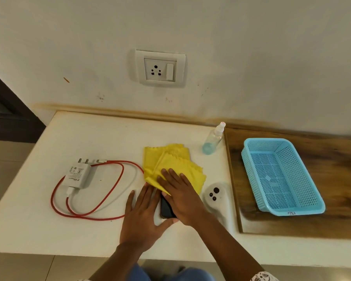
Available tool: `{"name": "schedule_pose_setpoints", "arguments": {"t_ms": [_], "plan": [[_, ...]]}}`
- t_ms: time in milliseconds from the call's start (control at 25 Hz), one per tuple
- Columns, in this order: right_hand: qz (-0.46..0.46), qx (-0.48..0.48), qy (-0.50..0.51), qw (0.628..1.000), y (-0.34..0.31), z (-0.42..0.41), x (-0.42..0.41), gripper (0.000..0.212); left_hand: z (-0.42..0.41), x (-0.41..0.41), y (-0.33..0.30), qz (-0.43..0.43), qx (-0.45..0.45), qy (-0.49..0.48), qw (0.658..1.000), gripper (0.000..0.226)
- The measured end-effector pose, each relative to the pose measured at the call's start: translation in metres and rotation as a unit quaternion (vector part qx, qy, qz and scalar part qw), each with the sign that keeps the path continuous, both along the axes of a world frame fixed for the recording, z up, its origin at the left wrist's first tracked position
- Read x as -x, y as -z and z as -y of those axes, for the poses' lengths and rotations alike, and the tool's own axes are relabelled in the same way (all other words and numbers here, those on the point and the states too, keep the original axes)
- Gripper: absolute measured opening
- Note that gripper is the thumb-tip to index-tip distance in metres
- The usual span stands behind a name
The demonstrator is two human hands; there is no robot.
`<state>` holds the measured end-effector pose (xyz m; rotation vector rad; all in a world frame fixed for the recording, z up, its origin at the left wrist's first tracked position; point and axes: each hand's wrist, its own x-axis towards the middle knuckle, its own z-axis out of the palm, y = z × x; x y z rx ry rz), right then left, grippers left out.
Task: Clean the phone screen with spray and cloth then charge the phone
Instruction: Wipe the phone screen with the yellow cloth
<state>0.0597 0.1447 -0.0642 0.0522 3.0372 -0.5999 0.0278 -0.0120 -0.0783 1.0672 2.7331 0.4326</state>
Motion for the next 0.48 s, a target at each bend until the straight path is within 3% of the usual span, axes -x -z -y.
{"name": "schedule_pose_setpoints", "arguments": {"t_ms": [240, 480], "plan": [[0.028, 0.065, 0.013, 0.997, 0.000, 0.021, -0.036, 0.047, 0.001, -0.001, -0.001, -0.029, -0.034, 0.013, 0.999, 0.064], [0.023, 0.116, 0.052, 0.992, -0.001, 0.045, -0.068, 0.046, 0.005, -0.003, -0.009, -0.075, -0.098, 0.041, 0.992, 0.066]]}}
